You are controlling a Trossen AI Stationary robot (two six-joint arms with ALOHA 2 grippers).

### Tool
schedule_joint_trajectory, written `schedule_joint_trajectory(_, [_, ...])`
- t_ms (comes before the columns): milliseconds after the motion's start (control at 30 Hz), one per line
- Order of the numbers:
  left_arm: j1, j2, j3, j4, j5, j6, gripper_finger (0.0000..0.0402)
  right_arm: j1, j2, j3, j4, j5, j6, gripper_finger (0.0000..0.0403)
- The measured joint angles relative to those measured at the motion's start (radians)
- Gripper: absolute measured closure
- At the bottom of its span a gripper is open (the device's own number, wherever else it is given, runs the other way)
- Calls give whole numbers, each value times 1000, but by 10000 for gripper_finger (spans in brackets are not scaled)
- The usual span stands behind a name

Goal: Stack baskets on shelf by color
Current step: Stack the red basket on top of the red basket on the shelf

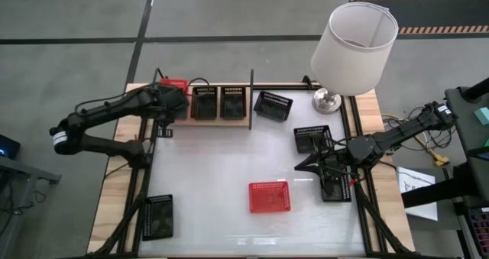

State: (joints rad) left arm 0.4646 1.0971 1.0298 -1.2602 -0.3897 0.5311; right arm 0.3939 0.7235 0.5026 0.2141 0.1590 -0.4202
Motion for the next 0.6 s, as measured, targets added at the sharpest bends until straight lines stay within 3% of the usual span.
schedule_joint_trajectory(600, [54, 104, -6, 33, 3, 29, 402, 0, 0, 0, -1, 0, 0, 394])
